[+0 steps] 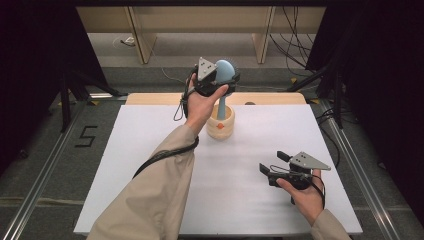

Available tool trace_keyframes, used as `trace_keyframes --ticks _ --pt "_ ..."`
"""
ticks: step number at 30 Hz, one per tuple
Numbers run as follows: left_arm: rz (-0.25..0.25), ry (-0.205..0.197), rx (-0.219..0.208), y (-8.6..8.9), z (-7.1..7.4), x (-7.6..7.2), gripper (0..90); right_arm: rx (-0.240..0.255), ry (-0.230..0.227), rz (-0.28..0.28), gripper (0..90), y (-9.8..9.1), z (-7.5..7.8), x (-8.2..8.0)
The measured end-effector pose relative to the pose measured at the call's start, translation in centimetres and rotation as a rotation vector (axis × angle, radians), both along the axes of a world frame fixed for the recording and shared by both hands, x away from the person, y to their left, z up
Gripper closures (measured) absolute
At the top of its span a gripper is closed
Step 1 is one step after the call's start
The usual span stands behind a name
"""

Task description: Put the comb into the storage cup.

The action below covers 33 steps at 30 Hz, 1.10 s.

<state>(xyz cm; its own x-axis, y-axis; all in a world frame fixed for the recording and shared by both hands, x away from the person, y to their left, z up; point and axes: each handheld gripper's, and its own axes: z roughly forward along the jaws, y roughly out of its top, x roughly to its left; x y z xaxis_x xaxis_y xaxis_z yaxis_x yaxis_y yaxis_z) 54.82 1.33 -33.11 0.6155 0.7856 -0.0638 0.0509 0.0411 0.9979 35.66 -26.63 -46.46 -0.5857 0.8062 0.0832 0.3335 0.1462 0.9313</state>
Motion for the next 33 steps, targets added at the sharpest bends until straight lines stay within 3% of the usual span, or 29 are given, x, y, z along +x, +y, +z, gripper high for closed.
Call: trace_keyframes --ticks 33 --pt "0.001 0.017 0.016 -0.3 -1.0 0.1 19.3 0.000 0.000 0.002 16.0 0.0 0.0 0.0"
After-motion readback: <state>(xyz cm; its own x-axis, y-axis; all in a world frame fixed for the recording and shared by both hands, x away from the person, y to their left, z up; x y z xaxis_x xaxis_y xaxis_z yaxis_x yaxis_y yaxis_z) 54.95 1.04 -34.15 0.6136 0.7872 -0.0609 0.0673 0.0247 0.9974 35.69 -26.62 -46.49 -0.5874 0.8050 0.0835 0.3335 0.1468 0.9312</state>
